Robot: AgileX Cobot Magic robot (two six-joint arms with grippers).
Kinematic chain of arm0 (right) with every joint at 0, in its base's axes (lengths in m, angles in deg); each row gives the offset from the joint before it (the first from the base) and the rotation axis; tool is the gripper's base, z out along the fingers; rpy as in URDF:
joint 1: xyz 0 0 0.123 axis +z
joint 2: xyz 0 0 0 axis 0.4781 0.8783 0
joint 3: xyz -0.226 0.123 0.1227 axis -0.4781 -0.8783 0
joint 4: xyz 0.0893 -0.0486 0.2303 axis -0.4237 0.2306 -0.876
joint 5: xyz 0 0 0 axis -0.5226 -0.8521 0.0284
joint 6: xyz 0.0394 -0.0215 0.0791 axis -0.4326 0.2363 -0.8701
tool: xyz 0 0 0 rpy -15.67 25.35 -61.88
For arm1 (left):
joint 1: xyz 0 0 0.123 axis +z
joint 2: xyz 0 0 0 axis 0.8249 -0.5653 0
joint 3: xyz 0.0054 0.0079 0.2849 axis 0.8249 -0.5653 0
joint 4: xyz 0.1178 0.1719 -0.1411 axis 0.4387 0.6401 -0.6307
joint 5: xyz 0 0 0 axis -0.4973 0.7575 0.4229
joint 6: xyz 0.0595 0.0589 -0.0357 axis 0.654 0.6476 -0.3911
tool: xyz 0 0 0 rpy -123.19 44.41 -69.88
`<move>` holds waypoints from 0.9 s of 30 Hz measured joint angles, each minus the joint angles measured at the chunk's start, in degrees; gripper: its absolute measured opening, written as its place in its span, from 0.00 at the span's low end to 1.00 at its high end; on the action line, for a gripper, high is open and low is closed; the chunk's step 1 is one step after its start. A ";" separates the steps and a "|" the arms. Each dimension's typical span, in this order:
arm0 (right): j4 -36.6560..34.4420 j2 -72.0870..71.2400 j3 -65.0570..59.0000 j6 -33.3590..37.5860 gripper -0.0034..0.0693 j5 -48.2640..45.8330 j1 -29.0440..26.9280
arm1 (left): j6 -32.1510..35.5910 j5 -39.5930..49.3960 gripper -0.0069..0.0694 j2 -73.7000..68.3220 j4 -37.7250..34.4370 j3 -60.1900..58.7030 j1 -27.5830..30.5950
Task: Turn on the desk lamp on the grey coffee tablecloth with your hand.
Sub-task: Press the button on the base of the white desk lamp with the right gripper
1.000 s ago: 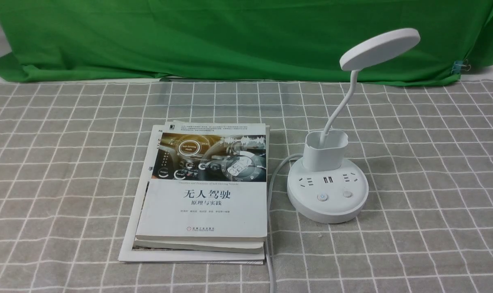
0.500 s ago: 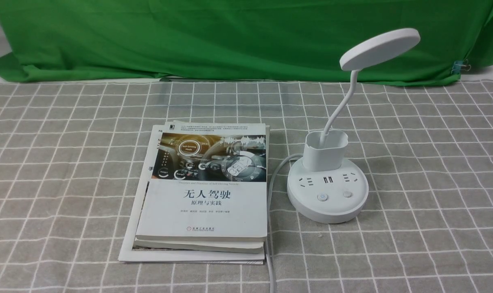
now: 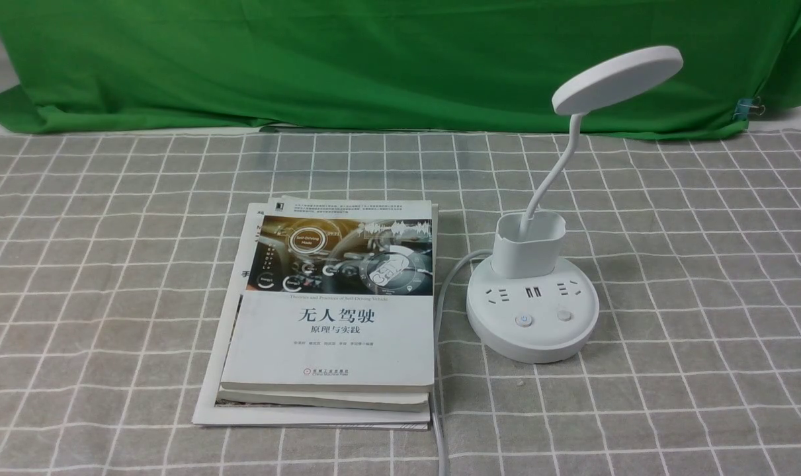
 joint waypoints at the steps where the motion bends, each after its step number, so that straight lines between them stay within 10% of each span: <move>1: -0.23 0.00 0.00 -1.53 0.38 1.14 0.00 | 0.00 0.00 0.12 0.00 0.00 0.00 0.00; 9: -0.60 0.10 0.10 -2.17 0.36 4.30 0.00 | -0.01 0.00 0.12 0.00 0.00 0.00 0.00; 18: -0.65 21.92 23.41 26.05 0.10 -27.27 0.00 | -0.01 0.00 0.12 0.00 0.00 0.00 0.00; 27: 0.94 51.89 40.14 34.11 0.09 -43.78 0.68 | -0.01 0.00 0.12 0.00 0.00 0.00 0.00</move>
